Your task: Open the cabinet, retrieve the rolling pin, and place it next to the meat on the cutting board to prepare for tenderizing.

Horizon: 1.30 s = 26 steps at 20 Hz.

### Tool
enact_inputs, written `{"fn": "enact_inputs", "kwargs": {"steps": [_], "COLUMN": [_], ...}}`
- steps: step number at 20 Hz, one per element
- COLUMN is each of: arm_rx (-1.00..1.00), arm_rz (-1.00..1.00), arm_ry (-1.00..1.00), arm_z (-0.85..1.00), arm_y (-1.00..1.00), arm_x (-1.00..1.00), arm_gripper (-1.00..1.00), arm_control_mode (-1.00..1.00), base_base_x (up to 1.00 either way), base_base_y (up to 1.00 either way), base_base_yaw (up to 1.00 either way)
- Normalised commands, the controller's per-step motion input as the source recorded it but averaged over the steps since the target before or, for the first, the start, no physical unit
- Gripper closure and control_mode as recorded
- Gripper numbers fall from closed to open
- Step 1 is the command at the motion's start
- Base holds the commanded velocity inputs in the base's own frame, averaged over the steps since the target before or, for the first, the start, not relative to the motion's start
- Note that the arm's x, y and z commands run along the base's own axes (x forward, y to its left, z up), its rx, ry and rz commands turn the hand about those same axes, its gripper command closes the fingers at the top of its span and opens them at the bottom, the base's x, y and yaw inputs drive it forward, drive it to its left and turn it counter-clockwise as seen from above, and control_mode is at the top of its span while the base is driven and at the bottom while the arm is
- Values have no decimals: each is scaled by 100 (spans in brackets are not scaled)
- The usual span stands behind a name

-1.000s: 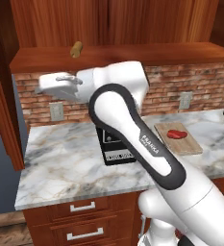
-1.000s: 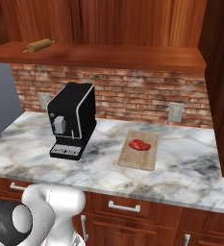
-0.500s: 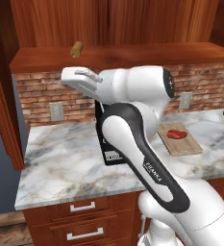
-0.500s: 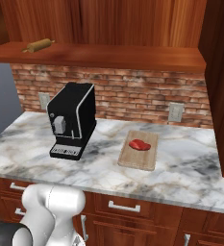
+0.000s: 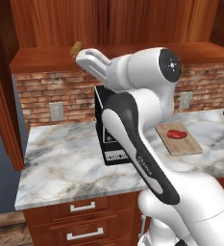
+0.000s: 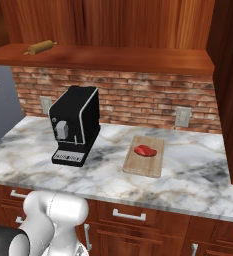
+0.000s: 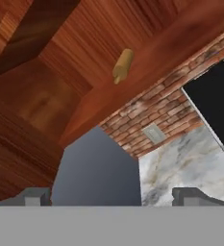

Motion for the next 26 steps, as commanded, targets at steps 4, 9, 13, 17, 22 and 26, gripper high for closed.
{"fn": "enact_inputs", "kwargs": {"steps": [4,9,13,17,22,26], "arm_rx": [-10,-9,-1,0,-3,-8], "arm_rz": [-13,-2,-4,-3,0,0], "arm_ry": [6,0,0,3,2,0], "arm_z": [0,-9,-3,0,0,0], "arm_y": [-16,-3,-14,-20,-14,0], "arm_x": [28,2,26,46,54,43], "arm_gripper": [-100,-100,-100,-100,-100,-100], "arm_control_mode": [-100,-100,-100,-100,-100,-100], "base_base_x": [0,0,0,0,0,0], "base_base_y": [0,0,0,0,0,0], "base_base_yaw": [0,0,0,0,0,0]}}
